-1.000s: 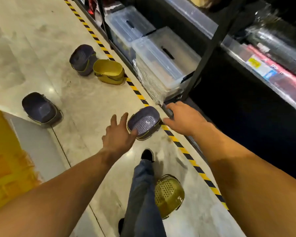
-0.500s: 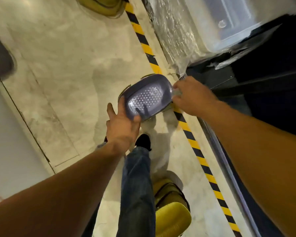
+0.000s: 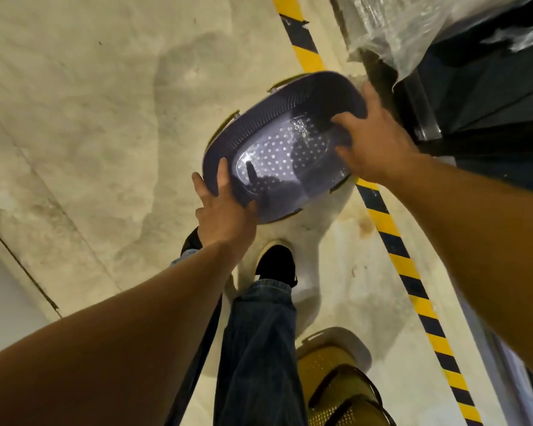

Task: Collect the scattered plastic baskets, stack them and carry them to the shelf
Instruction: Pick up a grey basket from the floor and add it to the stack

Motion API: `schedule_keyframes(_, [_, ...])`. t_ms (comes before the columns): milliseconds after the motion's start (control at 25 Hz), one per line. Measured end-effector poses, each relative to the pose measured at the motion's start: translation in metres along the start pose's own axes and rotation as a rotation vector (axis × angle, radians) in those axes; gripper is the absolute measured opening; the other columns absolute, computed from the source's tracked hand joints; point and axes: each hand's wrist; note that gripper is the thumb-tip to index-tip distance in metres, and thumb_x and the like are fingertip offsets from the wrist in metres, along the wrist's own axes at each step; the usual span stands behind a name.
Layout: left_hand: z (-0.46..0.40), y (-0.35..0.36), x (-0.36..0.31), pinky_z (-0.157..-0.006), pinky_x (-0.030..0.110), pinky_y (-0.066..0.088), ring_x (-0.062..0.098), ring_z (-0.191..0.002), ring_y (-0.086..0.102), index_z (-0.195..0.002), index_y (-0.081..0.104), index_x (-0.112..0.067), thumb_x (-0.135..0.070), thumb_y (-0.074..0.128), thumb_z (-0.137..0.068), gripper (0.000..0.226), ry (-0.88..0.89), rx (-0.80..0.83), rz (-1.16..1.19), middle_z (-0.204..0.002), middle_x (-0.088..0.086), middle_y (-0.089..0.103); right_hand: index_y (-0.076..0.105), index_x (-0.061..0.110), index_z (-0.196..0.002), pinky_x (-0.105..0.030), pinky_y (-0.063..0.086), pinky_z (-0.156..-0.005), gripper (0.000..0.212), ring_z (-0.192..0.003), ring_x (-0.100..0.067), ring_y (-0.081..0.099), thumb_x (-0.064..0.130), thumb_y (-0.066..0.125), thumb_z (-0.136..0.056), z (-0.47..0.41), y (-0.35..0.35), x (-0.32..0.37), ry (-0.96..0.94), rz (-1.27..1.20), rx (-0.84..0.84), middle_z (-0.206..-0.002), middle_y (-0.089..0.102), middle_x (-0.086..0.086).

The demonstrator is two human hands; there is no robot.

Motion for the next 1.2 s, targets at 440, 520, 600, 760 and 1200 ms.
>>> schedule_keyframes(440, [-0.044,-0.031,0.024,-0.097,0.022,0.041,0.031,-0.134,0.044,-0.158,0.017,-0.029,0.014,0.067,-0.078,0.103,0.315,-0.015,-0.039,-0.167,0.002,0.007,0.020,0.024,-0.156,-0.052,0.045,-0.096,0.081,-0.124,-0.045,0.050,0.003,0.059,-0.088,0.016,0.041,-0.004,0.183,-0.140,-0.138,-0.164,0.016,0.001])
schedule_keyframes(520, [-0.042,-0.051,0.021,-0.103,0.026,0.040,0.029,-0.141,0.036,-0.159,0.016,-0.026,0.012,0.069,-0.082,0.101,0.385,-0.004,-0.107,-0.167,0.002,0.008,0.017,0.024,-0.157,-0.052,0.048,-0.092,0.083,-0.122,-0.043,0.053,0.005,0.061,-0.089,0.040,0.043,0.003,0.247,-0.172,-0.134,-0.165,0.014,0.004])
schedule_keyframes(600, [-0.037,-0.074,0.015,-0.106,0.027,0.035,0.029,-0.144,0.030,-0.159,0.017,-0.022,0.009,0.069,-0.085,0.095,0.509,0.008,-0.162,-0.167,0.004,0.011,0.017,0.024,-0.157,-0.051,0.049,-0.090,0.085,-0.122,-0.040,0.055,0.015,0.068,-0.090,0.068,0.042,0.012,0.314,-0.202,-0.166,-0.166,0.015,0.002])
schedule_keyframes(760, [-0.021,-0.130,-0.014,-0.103,0.016,0.034,0.021,-0.142,0.030,-0.158,0.021,-0.028,0.003,0.060,-0.094,0.081,0.650,0.080,-0.129,-0.167,-0.002,0.006,0.013,0.026,-0.157,-0.049,0.048,-0.100,0.092,-0.132,-0.035,0.048,0.031,0.073,-0.089,0.122,0.024,0.031,0.420,-0.200,-0.172,-0.166,0.010,-0.001])
schedule_keyframes(1200, [0.092,-0.191,-0.120,-0.110,0.036,0.036,0.026,-0.144,0.033,-0.156,0.026,-0.034,0.002,0.067,-0.083,0.091,1.085,0.230,-0.378,-0.167,-0.005,0.002,0.019,0.033,-0.156,-0.050,0.053,-0.091,0.075,-0.116,-0.043,0.060,0.043,0.061,-0.095,0.317,-0.016,0.083,0.944,-0.578,-0.498,-0.167,0.011,-0.001])
Point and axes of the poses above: each hand's wrist, its own z-axis away from the middle knuckle, its own y-axis out of the palm, x = y × z
